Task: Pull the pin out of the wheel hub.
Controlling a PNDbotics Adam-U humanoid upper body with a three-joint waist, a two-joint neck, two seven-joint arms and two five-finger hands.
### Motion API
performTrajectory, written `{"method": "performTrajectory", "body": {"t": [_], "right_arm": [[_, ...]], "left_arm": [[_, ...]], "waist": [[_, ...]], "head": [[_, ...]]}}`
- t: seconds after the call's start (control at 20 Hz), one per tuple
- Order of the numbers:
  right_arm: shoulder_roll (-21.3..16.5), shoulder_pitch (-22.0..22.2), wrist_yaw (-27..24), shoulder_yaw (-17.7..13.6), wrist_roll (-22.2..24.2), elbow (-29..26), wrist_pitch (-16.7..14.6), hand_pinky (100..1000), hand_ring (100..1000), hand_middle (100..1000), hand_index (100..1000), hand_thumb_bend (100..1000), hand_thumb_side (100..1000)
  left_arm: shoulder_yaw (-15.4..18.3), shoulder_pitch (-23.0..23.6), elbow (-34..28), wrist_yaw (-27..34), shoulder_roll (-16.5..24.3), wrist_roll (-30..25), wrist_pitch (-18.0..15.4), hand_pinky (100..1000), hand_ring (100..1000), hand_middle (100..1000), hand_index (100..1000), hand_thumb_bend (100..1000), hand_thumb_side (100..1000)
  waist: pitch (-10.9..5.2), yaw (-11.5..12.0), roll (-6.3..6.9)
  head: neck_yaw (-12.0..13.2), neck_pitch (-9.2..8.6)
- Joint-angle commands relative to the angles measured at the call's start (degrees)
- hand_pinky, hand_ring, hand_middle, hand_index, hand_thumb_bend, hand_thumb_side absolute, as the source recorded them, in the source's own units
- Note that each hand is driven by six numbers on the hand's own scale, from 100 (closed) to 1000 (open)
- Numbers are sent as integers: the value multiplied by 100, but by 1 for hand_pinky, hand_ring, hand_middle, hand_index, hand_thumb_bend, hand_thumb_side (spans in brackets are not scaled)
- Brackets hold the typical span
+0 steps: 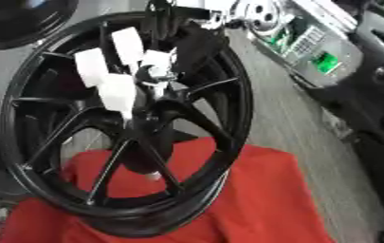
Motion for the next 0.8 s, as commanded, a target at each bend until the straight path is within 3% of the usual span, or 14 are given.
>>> {"method": "performTrajectory", "body": {"t": [0.05,0.8], "right_arm": [[-30,-52,88,-39,-19,93,-62,797,737,645,797,466,518],[133,88,301,-6,17,651,-349,793,731,637,787,466,531]], "left_arm": [[49,-31,-55,12,88,-3,3,737,812,749,786,114,846],[44,-24,-57,32,61,-15,-1,740,813,746,785,115,849]], "waist": [[-63,16,5],[-16,53,14]], "head": [[-31,-11],[-64,-11]]}}
